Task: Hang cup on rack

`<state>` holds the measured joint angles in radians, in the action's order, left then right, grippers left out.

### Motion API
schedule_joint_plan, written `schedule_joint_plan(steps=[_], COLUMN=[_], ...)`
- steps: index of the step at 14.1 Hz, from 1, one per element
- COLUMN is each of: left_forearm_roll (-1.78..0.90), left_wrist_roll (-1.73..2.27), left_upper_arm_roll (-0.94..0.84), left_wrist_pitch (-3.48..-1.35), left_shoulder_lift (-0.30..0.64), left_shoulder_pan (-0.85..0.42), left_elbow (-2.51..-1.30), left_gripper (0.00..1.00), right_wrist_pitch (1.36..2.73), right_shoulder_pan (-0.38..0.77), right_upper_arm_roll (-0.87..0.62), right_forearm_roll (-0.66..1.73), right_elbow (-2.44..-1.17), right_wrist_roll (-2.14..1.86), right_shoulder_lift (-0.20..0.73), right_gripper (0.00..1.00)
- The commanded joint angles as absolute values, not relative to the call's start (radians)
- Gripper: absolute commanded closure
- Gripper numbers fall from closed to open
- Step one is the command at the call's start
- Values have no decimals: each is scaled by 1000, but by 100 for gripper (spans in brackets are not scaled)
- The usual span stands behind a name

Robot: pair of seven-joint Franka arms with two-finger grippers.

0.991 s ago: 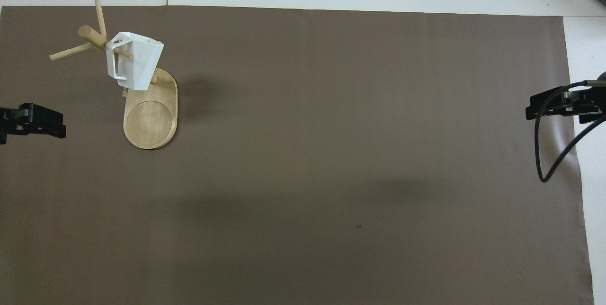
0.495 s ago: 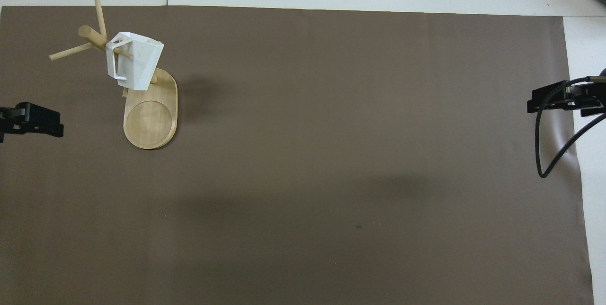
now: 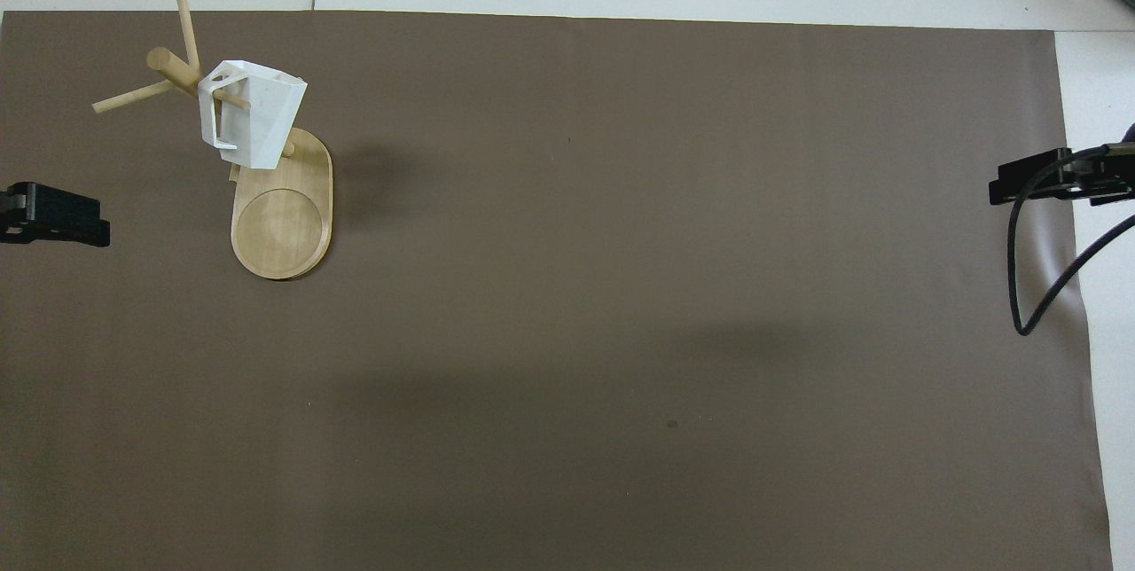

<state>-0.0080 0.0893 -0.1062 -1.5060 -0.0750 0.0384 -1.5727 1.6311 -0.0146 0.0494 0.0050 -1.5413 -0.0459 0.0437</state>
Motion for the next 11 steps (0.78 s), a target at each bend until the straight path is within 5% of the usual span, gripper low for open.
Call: schedule_joint_plan(steps=[1, 11], left_forearm_roll=[-18, -20], left_wrist_roll=[75, 77], left_upper_arm_roll=[7, 9], left_wrist_pitch=[-1519, -1509], left_shoulder_lift=[-97, -109], left_shoulder_pan=[-75, -80], left_elbow=[-1603, -1623], left_gripper=[0, 0], right_wrist_pitch=[1634, 1632], right_shoulder_pan=[-8, -8], right_upper_arm_roll=[55, 55], right_forearm_roll=[-3, -3], right_elbow=[-1557, -1559], right_wrist_roll=[-60, -60], right_shoulder_lift=[29, 29], right_gripper=[0, 0])
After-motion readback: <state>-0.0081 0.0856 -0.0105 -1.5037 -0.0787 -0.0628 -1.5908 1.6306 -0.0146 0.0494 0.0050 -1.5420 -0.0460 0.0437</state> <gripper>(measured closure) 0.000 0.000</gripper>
